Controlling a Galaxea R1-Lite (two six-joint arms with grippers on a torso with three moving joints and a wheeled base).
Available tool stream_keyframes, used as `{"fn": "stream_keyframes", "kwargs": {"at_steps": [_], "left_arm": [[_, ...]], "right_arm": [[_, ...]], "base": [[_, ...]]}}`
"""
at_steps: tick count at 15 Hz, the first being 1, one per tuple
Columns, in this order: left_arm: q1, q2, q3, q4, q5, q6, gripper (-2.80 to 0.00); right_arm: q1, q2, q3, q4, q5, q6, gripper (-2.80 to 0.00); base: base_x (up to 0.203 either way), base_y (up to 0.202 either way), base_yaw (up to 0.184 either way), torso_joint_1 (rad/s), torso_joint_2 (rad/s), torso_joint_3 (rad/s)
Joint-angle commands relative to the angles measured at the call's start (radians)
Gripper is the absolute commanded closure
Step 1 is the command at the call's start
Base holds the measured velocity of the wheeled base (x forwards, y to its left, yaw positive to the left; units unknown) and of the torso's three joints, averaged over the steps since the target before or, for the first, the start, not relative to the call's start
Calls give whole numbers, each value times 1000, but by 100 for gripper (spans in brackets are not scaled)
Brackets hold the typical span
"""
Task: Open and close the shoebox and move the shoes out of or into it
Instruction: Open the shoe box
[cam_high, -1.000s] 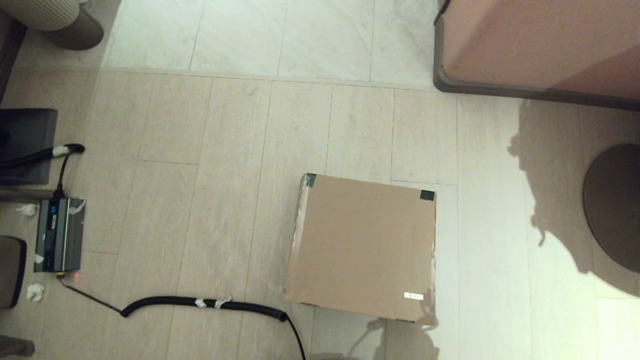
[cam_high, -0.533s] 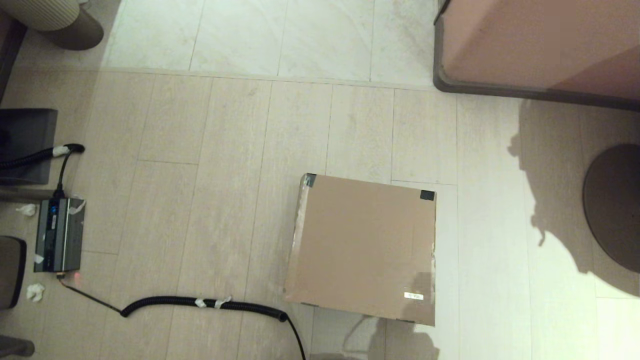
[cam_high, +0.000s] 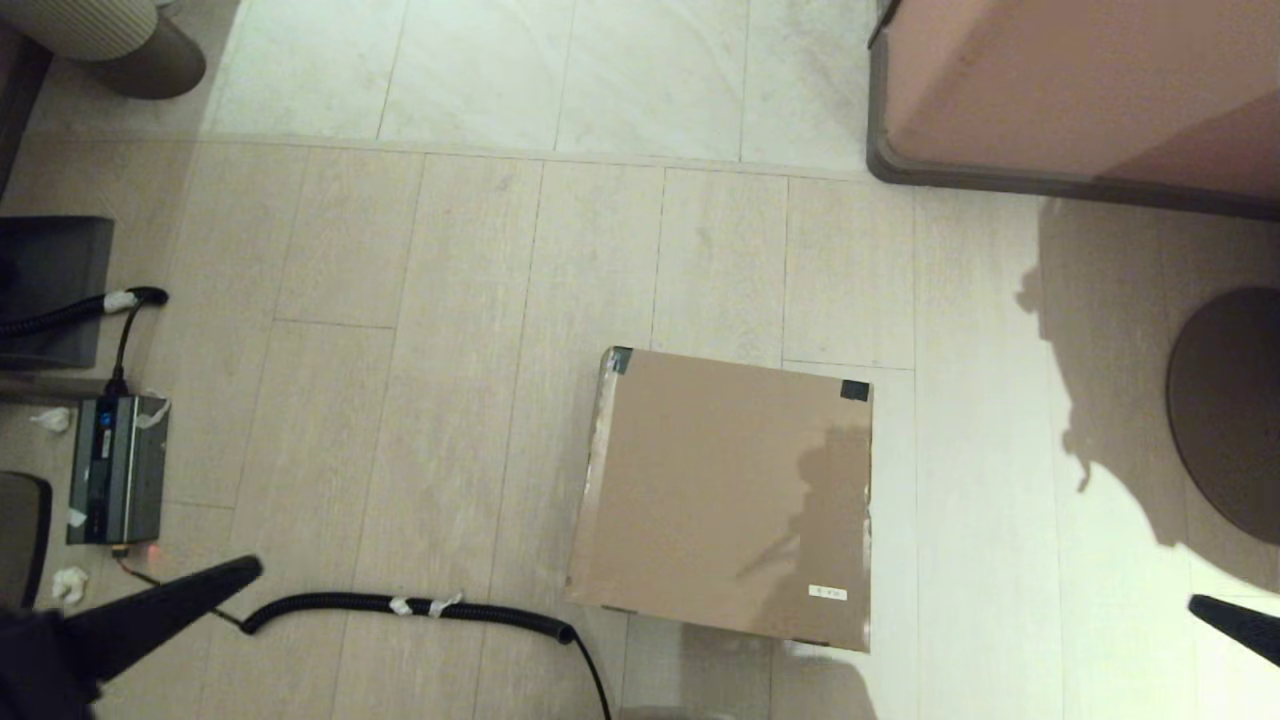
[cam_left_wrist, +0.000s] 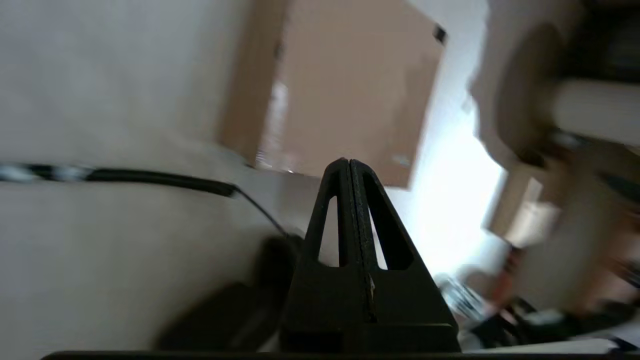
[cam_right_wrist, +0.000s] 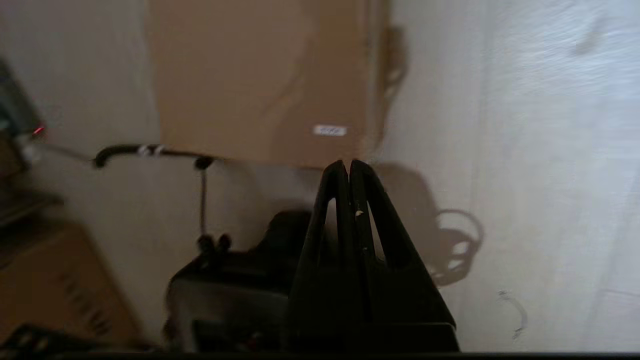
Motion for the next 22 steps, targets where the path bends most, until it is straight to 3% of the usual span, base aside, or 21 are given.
{"fn": "stream_keyframes", "kwargs": {"at_steps": [1,4,8,11,13,16,22], "left_arm": [[-28,294,-22,-61,-48,-13,0],[-70,599,-33,-257,-99,-28,0],[-119,923,-38,-582,-108,-28,0],[-203,1043,-107,-672,-4,-30,0],[-233,1111,-142,-714,22,-30,0],[-269,1165,-194,-728,70,-30,0],[-310,1275,-331,-726,154,-29,0]], "right_arm": [[0,297,-19,-82,103,8,0],[0,612,-17,-346,246,15,0],[-1,974,55,-803,308,19,0],[-1,1212,127,-1147,289,18,0],[-1,1362,182,-1387,272,17,0],[-1,1484,267,-1504,229,-1,0],[18,1577,220,-1507,226,-2,0]], "base": [[0,0,0,0,0,0],[0,0,0,0,0,0],[0,0,0,0,0,0],[0,0,0,0,0,0],[0,0,0,0,0,0],[0,0,0,0,0,0],[0,0,0,0,0,0]]}}
